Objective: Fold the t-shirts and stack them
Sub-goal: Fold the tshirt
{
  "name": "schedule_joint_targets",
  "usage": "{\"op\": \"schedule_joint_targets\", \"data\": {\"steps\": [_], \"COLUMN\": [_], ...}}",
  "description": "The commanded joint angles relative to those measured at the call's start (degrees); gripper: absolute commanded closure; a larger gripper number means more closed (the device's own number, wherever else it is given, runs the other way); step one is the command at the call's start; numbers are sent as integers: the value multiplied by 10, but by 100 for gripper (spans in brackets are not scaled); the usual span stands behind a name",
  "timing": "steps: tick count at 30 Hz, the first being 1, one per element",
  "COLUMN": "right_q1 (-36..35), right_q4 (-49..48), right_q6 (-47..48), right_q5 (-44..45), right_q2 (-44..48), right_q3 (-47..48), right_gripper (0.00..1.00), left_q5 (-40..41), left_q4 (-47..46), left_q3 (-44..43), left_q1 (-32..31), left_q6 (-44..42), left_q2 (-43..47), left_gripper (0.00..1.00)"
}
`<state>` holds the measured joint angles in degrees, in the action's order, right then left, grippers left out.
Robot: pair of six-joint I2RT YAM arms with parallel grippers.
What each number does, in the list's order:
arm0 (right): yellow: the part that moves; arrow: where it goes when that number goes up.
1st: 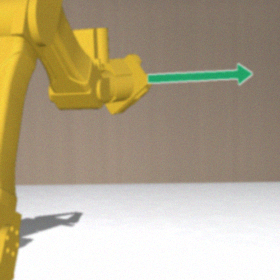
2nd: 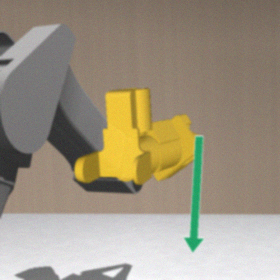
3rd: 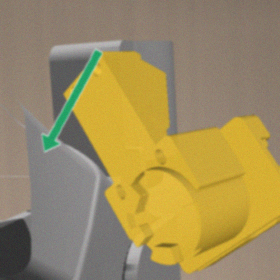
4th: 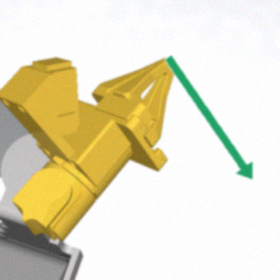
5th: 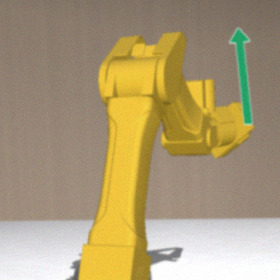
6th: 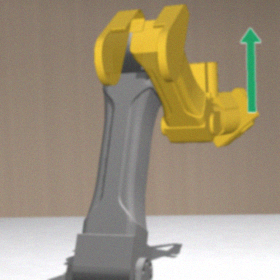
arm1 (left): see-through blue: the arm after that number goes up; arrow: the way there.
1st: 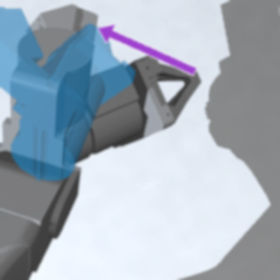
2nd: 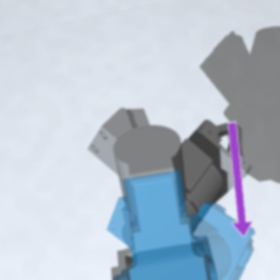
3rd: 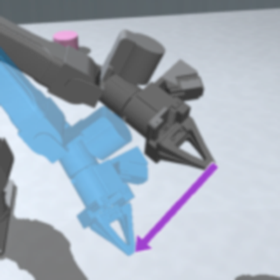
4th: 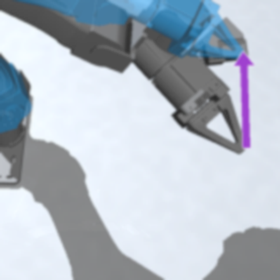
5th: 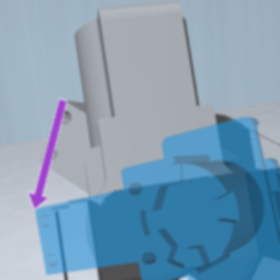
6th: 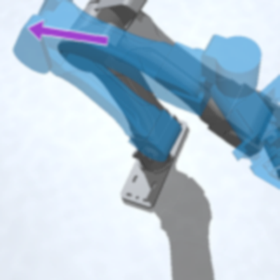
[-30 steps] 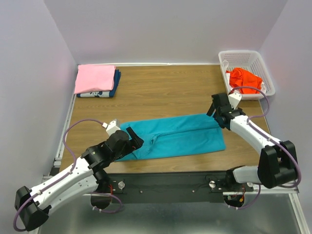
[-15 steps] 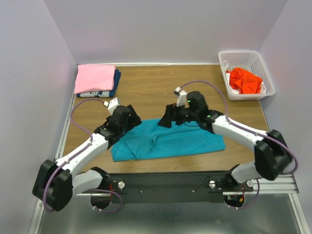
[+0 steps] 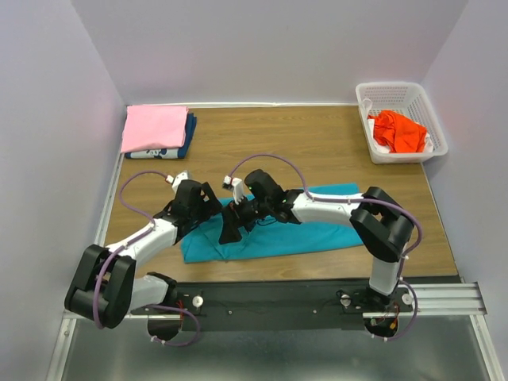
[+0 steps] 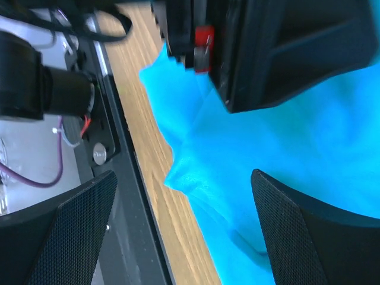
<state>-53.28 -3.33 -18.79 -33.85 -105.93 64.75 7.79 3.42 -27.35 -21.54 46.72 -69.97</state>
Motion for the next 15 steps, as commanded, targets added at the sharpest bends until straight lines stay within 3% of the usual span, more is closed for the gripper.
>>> {"op": "schedule_joint_targets", "data": {"steps": [1,8,15], "right_q1": [-15,-16,-15], "right_q4": [-2,32,53], "right_q6": [12,-12,-58], "right_q5": [31,143,272], "right_q2": [-30,5,108], "right_q3": [20,-16,-152], "right_gripper": [0,0,0], "left_q5": [-37,-33,8], "left_q4": [-32,-32,0], "left_q3": [20,22,8], "left_q1": [13,21,27], "left_q6": [-5,-7,-11], "left_q2": [-17,-23,-13], "left_gripper": [2,2,2]}}
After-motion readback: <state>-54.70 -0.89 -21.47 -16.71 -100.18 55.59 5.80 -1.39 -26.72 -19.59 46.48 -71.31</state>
